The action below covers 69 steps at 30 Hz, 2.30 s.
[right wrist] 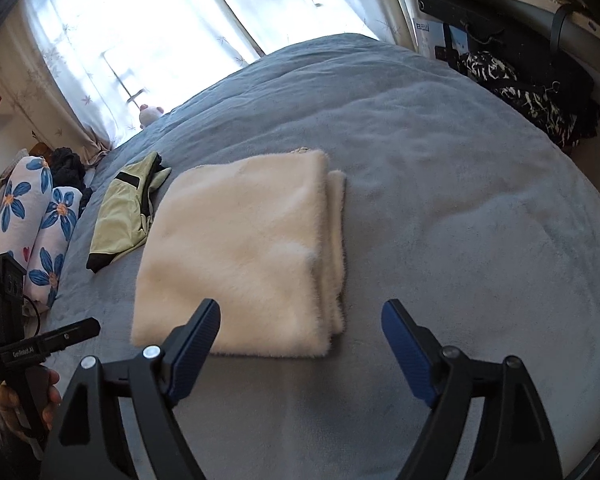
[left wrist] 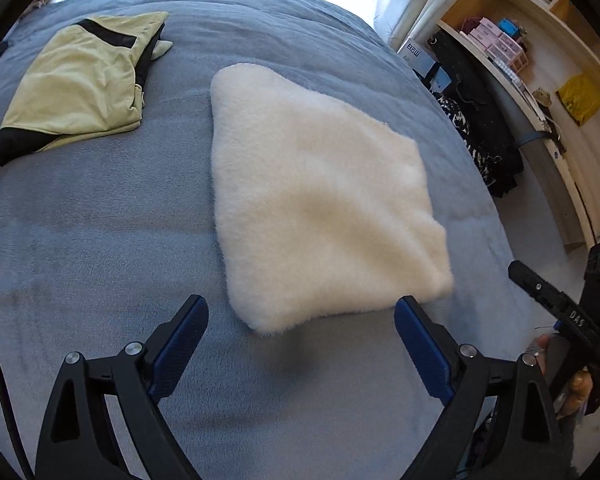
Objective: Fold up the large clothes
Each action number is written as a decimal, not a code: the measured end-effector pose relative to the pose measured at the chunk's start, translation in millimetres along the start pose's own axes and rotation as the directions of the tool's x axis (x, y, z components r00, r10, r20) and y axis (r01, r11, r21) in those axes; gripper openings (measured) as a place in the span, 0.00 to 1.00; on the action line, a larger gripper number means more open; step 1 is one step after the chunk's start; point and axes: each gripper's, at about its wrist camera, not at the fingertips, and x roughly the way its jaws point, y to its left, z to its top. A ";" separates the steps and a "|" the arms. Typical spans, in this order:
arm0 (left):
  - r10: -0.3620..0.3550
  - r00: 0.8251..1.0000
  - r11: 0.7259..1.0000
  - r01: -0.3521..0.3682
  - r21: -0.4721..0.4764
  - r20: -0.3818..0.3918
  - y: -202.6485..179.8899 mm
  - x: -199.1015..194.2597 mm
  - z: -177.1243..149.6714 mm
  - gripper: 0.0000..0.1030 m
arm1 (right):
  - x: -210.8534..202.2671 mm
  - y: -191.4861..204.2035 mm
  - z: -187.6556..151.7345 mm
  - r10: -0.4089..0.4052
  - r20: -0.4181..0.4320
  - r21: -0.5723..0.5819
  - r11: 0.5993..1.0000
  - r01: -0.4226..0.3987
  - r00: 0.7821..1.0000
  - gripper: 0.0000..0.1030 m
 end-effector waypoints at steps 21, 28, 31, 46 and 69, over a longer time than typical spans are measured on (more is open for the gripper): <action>-0.140 0.988 0.987 0.134 -0.089 -0.065 44.0 90.1 61.2 0.91 | 110.0 -34.8 37.6 0.259 -0.191 0.129 0.963 -0.237 0.947 0.81; -0.165 0.983 0.982 0.156 -0.108 -0.080 49.6 123.2 63.8 0.91 | 154.1 -50.1 43.8 0.260 -0.234 0.153 0.961 -0.228 0.937 0.81; -0.169 0.983 0.983 0.162 -0.092 -0.071 47.3 130.2 64.8 0.92 | 169.0 -55.4 44.6 0.297 -0.241 0.167 0.951 -0.262 0.924 0.81; -0.180 0.981 0.982 0.175 -0.073 -0.074 37.5 155.4 75.7 1.00 | 199.8 -41.5 51.4 0.407 -0.255 0.154 0.912 -0.379 0.877 0.82; -0.022 1.000 1.000 0.022 -0.022 0.000 -7.5 166.8 92.2 0.86 | 182.9 6.8 59.1 0.237 -0.223 -0.045 0.966 -0.253 0.946 0.46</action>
